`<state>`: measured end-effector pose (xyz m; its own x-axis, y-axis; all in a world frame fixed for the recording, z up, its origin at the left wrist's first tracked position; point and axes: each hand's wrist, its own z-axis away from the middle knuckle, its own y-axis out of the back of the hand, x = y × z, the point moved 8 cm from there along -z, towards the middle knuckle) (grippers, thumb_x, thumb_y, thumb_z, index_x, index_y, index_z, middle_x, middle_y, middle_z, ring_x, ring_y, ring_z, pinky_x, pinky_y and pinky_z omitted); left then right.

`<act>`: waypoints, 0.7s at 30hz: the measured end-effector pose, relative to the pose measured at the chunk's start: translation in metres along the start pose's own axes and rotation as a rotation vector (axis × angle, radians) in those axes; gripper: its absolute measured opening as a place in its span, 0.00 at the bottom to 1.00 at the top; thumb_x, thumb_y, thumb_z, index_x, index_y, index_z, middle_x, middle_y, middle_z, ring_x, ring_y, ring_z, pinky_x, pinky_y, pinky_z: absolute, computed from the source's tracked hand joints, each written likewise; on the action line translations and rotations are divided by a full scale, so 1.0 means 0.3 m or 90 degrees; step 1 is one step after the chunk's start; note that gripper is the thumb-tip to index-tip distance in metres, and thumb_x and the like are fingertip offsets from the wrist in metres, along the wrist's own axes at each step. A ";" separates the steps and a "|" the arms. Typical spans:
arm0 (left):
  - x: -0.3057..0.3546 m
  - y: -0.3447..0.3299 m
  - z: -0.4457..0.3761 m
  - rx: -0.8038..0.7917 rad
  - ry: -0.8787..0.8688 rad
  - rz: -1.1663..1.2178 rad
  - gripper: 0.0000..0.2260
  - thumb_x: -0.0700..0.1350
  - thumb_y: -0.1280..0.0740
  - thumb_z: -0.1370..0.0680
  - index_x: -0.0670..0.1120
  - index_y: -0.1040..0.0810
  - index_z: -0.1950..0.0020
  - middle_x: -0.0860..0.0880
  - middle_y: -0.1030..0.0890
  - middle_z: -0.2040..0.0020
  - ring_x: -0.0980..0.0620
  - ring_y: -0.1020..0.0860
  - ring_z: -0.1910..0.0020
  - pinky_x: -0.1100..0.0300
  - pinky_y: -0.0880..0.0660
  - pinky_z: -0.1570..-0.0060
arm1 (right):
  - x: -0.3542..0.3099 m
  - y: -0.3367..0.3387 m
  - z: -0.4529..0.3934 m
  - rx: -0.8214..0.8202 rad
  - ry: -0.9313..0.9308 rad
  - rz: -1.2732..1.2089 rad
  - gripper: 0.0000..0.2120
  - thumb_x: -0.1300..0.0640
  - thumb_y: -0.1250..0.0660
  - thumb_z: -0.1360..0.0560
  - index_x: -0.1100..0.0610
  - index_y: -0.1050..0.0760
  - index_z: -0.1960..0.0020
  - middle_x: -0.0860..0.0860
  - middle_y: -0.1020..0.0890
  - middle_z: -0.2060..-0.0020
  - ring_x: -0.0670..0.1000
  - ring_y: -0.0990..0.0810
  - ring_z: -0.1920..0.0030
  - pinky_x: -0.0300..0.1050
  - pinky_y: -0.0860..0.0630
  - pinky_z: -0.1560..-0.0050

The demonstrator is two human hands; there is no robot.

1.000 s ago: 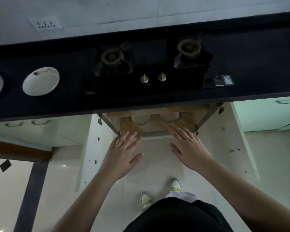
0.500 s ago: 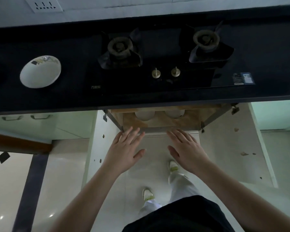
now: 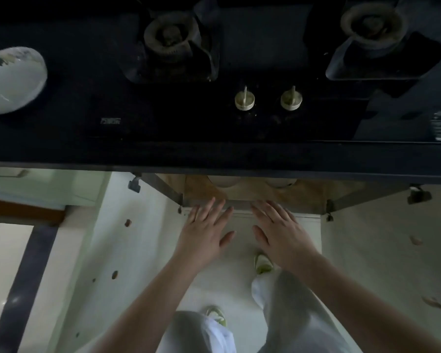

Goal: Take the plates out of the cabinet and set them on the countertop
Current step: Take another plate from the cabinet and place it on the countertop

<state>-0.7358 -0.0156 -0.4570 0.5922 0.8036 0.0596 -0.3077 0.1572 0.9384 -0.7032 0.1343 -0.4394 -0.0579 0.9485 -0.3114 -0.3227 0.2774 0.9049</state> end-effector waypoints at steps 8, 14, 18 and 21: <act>-0.130 -0.346 -0.254 0.076 0.059 0.041 0.26 0.59 0.49 0.19 0.46 0.25 0.29 0.44 0.23 0.32 0.42 0.30 0.29 0.41 0.32 0.32 | 0.134 -0.326 -0.302 0.027 -0.013 0.001 0.26 0.44 0.53 0.19 0.51 0.44 0.23 0.49 0.41 0.23 0.52 0.45 0.23 0.49 0.48 0.26; -0.296 -0.622 -0.465 0.117 0.106 0.047 0.24 0.59 0.47 0.20 0.50 0.22 0.32 0.46 0.21 0.33 0.41 0.26 0.33 0.43 0.29 0.37 | 0.254 -0.568 -0.539 0.048 0.012 0.060 0.25 0.48 0.47 0.19 0.53 0.42 0.23 0.49 0.41 0.23 0.53 0.41 0.24 0.48 0.45 0.27; -0.377 -0.803 -0.610 0.084 0.156 0.084 0.26 0.62 0.52 0.20 0.56 0.36 0.24 0.50 0.33 0.24 0.42 0.36 0.26 0.44 0.38 0.30 | 0.335 -0.697 -0.694 0.052 0.047 0.110 0.26 0.47 0.47 0.19 0.50 0.44 0.23 0.48 0.43 0.22 0.53 0.41 0.25 0.50 0.40 0.28; -0.391 -0.885 -0.703 0.100 0.130 0.061 0.31 0.64 0.59 0.22 0.56 0.42 0.22 0.51 0.38 0.21 0.43 0.41 0.24 0.44 0.42 0.27 | 0.395 -0.781 -0.797 0.046 0.055 0.118 0.25 0.47 0.47 0.19 0.50 0.44 0.23 0.50 0.41 0.23 0.55 0.39 0.26 0.52 0.38 0.29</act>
<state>-0.8805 -0.0304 -0.7851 0.3993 0.9118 0.0958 -0.2263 -0.0033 0.9741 -0.8602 0.1450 -0.7577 -0.1924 0.9683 -0.1593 -0.2310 0.1131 0.9664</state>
